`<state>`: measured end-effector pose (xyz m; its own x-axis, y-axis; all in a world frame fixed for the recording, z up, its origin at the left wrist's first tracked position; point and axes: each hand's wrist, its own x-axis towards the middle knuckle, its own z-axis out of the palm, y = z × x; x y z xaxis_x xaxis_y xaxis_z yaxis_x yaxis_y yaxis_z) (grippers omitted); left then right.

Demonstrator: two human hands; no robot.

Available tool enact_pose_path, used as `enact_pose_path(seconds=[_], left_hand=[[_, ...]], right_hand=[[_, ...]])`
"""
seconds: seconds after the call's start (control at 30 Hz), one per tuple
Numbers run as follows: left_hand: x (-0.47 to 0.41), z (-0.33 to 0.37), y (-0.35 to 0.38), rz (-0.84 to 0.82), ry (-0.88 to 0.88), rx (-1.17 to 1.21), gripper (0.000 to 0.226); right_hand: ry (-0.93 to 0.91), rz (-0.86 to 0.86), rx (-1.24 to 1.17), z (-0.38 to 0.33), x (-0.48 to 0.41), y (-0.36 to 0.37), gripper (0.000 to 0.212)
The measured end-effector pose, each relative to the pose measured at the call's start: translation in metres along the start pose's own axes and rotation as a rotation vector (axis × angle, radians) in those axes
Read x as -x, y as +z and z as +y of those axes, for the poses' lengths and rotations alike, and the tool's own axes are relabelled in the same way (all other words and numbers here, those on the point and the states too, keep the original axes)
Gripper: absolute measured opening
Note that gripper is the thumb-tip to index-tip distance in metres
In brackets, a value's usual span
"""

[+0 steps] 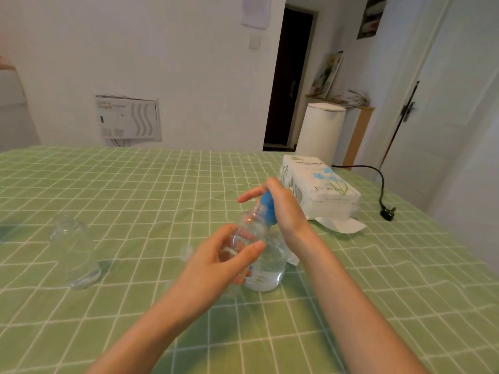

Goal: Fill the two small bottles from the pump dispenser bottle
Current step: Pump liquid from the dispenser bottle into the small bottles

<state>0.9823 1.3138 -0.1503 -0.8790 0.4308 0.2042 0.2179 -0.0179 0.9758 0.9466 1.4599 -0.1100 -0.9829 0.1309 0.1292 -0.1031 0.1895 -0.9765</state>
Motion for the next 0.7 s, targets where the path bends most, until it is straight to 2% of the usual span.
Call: enact_pose_path(seconds=[0.37,0.53,0.7], left_hand=[[-0.004,0.005,0.002,0.022,-0.041,0.092,0.031],[-0.005,0.007,0.004,0.027,-0.074,0.125,0.035],[-0.005,0.009,0.005,0.027,-0.099,0.129,0.045]], right_hand=[[-0.026,-0.044,0.021,0.003,-0.003,-0.004,0.047],[0.02,-0.143,0.179,-0.013,-0.013,-0.016,0.034],[0.105,-0.178,0.453,-0.047,-0.039,-0.011,0.037]])
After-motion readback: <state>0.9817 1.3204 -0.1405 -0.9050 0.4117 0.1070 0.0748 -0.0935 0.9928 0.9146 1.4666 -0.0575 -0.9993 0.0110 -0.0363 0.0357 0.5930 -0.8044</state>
